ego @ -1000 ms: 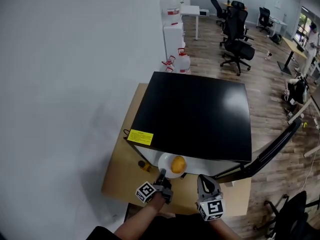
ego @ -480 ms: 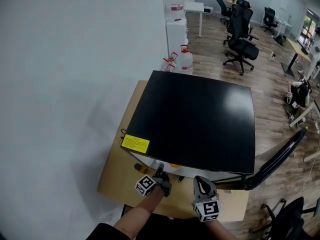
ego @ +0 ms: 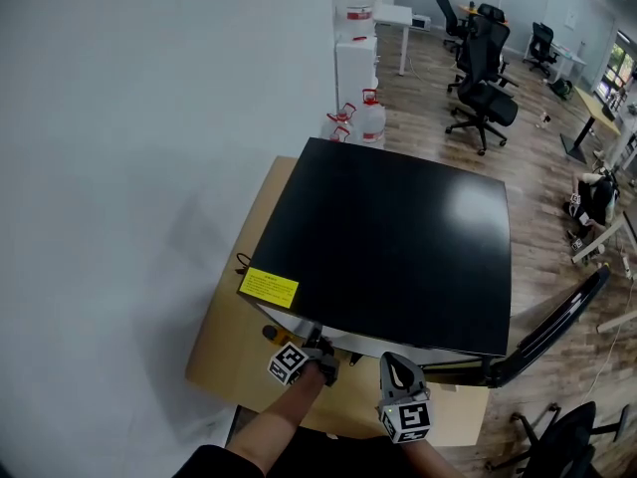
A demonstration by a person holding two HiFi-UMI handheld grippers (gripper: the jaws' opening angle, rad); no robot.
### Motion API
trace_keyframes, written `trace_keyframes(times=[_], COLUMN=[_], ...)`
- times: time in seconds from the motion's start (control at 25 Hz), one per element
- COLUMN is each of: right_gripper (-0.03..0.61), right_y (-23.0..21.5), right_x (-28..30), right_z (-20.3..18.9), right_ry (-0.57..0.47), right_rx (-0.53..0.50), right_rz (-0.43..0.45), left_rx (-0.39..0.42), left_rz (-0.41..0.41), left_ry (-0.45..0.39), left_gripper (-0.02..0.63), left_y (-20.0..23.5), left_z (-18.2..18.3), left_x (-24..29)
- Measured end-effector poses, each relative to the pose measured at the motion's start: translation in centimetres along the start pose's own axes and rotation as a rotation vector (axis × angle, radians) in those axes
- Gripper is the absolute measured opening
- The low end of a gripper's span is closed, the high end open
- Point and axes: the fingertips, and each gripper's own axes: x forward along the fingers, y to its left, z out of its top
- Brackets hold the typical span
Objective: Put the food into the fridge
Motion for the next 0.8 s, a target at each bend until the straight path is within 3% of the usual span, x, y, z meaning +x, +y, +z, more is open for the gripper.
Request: trace_keyframes(times=[0.52,0.8], right_gripper=[0.060,0.060], right_y=[0.8,1.2], right_x=[0.5,0.4], right_z=[-0.1,-0.5], right_ry=[0.013,0.014], right_rx=[0.003,0.021], right_rz=[0.005,-0.005], left_rx=[-0.030,0.019], left_rz=[0.096,0.160], left_ry=[0.015,0.008], left_gripper=[0.023,0.023], left_y=[1.8,2.2], left_z=[-0.1,-0.2], left_x=[0.5,0.0])
